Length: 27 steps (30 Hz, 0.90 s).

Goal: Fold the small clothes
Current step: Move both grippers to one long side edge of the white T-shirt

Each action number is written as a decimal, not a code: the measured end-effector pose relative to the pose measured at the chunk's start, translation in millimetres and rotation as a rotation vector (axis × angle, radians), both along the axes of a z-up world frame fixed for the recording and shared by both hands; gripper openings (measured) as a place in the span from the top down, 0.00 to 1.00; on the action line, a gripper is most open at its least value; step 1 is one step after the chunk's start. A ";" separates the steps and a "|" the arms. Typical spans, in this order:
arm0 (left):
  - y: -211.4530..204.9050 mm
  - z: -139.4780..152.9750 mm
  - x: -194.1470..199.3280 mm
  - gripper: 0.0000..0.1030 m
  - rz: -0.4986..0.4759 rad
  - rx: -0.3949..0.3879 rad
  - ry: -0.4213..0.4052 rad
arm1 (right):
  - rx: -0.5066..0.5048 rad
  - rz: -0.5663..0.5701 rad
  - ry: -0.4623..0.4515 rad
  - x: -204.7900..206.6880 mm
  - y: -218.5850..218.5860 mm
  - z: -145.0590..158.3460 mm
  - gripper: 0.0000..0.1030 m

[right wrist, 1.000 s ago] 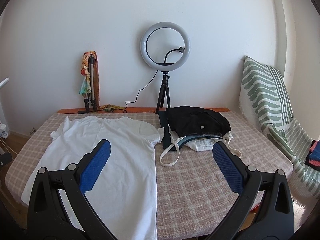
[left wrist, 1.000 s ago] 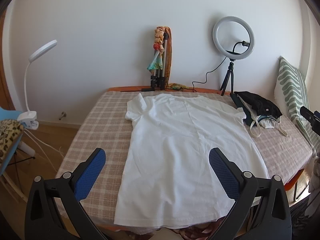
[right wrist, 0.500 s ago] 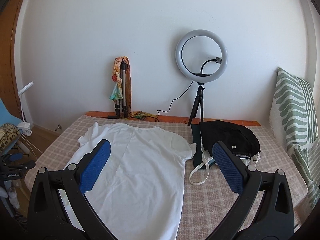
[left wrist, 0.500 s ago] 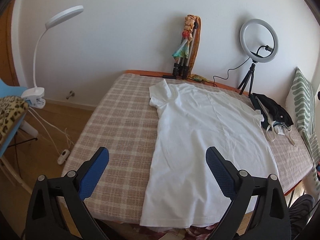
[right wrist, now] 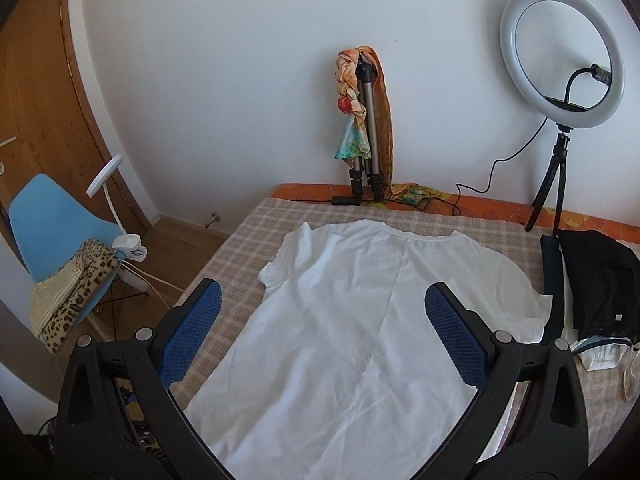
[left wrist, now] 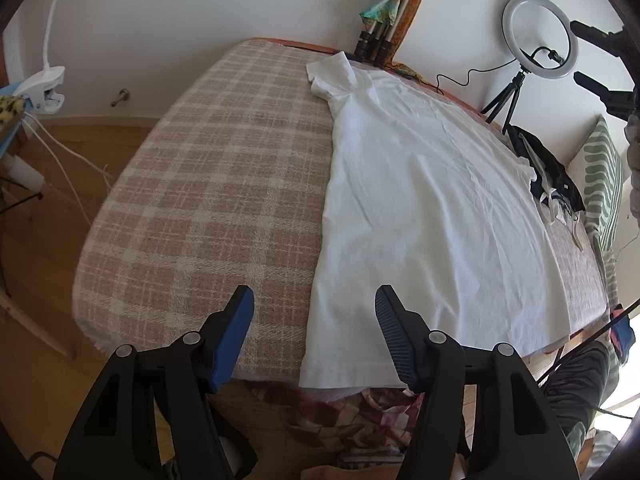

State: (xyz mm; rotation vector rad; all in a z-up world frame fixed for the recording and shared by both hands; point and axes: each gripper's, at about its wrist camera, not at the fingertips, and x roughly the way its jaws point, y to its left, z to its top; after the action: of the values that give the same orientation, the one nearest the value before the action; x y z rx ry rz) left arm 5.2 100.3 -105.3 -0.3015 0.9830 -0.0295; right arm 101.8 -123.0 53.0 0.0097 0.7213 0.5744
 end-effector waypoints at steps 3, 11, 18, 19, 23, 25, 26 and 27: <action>-1.0 -9.3 -2.0 0.47 -0.009 0.020 0.008 | -0.005 0.043 0.051 27.1 36.3 -16.7 0.00; 1.8 -22.8 2.0 0.57 -0.033 -0.038 0.023 | -0.074 0.155 0.200 82.0 130.4 -73.8 0.14; 4.9 -24.6 1.5 0.66 -0.038 -0.080 0.017 | -0.167 0.243 0.284 103.0 196.3 -127.3 0.27; 5.3 -24.8 1.2 0.67 -0.037 -0.085 0.016 | -0.189 0.246 0.288 104.9 204.1 -135.4 0.28; 7.7 -26.2 0.8 0.73 -0.044 -0.114 0.017 | -0.258 0.247 0.310 115.5 228.6 -165.0 0.36; 7.8 -27.1 2.2 0.81 -0.051 -0.131 0.024 | -0.277 0.246 0.314 120.7 235.2 -175.1 0.40; 9.2 -28.0 2.6 0.85 -0.049 -0.147 0.026 | -0.287 0.240 0.315 123.3 237.8 -179.3 0.42; 10.1 -29.1 3.3 0.87 -0.048 -0.166 0.033 | -0.294 0.235 0.317 126.0 240.5 -183.1 0.42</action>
State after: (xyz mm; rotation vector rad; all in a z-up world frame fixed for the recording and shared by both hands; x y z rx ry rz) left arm 8.5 110.4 -134.5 -0.4318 1.0224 -0.1507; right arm 227.7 117.5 -130.1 -0.2650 1.1203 0.6938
